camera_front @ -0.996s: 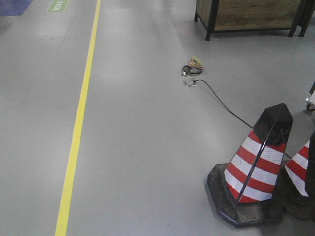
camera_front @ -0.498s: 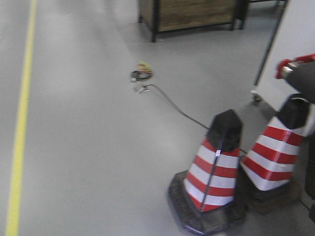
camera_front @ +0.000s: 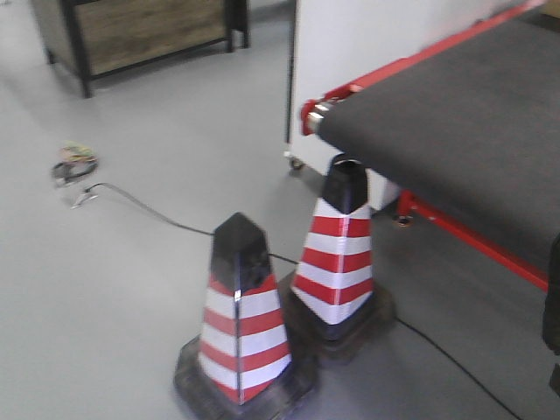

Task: Move and align brake pads A on conveyor
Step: 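Drive past the red-and-white cones toward the conveyor, then stop at the dark grey conveyor belt holding both pads above it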

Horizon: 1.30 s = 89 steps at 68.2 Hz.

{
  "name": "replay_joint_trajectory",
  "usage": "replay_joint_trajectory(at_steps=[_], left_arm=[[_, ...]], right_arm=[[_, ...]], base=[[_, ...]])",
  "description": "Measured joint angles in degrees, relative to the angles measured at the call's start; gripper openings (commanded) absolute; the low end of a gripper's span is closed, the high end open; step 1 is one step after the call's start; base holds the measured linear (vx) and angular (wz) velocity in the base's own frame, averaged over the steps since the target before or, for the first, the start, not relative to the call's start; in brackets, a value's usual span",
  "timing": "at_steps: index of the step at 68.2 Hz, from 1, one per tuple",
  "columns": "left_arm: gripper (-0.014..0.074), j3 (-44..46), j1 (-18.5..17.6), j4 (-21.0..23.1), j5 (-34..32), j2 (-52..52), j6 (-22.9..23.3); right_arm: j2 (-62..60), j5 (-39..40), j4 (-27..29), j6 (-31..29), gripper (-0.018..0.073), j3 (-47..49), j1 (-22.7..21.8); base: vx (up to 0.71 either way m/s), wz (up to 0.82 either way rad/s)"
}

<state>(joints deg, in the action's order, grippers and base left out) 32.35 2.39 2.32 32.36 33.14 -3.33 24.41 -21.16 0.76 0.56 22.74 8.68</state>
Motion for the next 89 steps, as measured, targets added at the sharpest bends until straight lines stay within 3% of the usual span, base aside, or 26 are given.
replay_joint_trajectory(at_steps=[89], left_arm=[[0.0066,0.00,0.00,0.00,0.00,0.00,0.00]], right_arm=[[0.00,0.01,0.00,0.00,-0.0006,0.00,0.00]], base=[[0.24,-0.56]])
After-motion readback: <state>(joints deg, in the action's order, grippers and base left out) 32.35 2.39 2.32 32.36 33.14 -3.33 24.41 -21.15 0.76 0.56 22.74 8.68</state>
